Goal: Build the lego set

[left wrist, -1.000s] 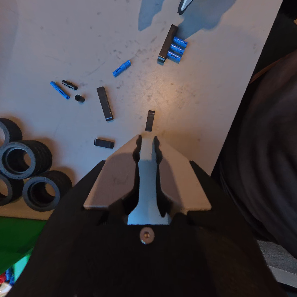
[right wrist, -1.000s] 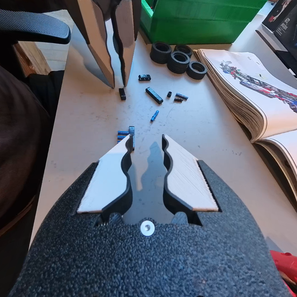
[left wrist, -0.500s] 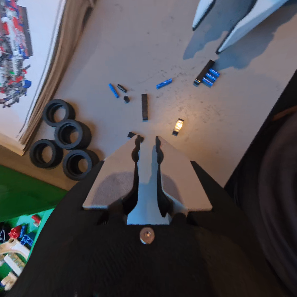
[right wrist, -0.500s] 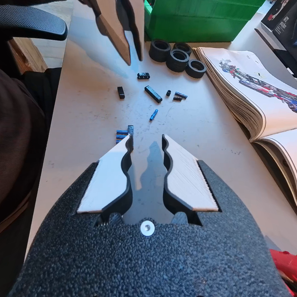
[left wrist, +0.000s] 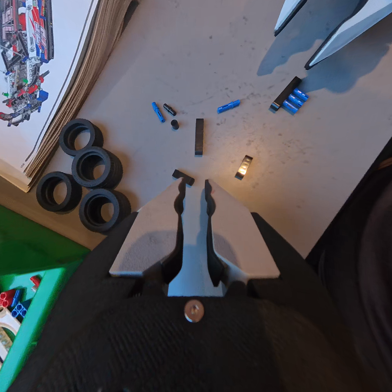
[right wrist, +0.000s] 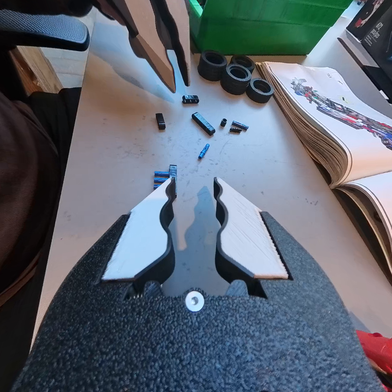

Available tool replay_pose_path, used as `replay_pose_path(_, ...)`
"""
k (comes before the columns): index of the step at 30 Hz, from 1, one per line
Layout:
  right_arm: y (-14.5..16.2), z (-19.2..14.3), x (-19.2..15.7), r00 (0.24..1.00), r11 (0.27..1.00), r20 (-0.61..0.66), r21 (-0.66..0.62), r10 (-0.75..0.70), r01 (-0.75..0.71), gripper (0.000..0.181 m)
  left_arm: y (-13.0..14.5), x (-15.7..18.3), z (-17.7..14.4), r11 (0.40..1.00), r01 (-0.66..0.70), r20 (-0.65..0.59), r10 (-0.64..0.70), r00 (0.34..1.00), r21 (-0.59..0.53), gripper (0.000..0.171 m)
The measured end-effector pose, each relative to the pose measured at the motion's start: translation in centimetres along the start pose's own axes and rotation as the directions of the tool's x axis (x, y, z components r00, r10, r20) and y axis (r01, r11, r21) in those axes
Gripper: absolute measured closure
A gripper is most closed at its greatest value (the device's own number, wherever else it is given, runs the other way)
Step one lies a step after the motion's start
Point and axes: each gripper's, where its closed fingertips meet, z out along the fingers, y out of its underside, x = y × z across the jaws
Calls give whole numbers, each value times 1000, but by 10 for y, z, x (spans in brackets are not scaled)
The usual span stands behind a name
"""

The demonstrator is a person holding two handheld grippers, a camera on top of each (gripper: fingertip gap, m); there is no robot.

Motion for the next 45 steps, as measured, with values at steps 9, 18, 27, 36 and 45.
replay_pose_path(9, 0, 0, 2, 1000, 1000, 0, -1, 22, -22, 147, 23, -12, 2, 999, 11, 87, -16, 996, 51, 152)
replay_pose_path(18, -2, -2, 5, 998, 998, 19, 17, 67, -68, 146, 16, -14, 7, 989, -20, 108, 4, 994, 143, 154)
replay_pose_path(27, 0, 0, 5, 998, 998, 22, 1, 63, -63, 147, 12, -22, 6, 986, -45, 167, 18, 986, 161, 157)
replay_pose_path(36, -1, -1, 9, 995, 995, 20, 15, 95, -96, 147, 8, -32, 2, 979, -11, 196, -30, 980, 202, 156)
replay_pose_path(45, -5, 1, 14, 993, 993, 41, 39, 108, -110, 147, 9, -31, 3, 980, 7, 165, -41, 985, 199, 158)
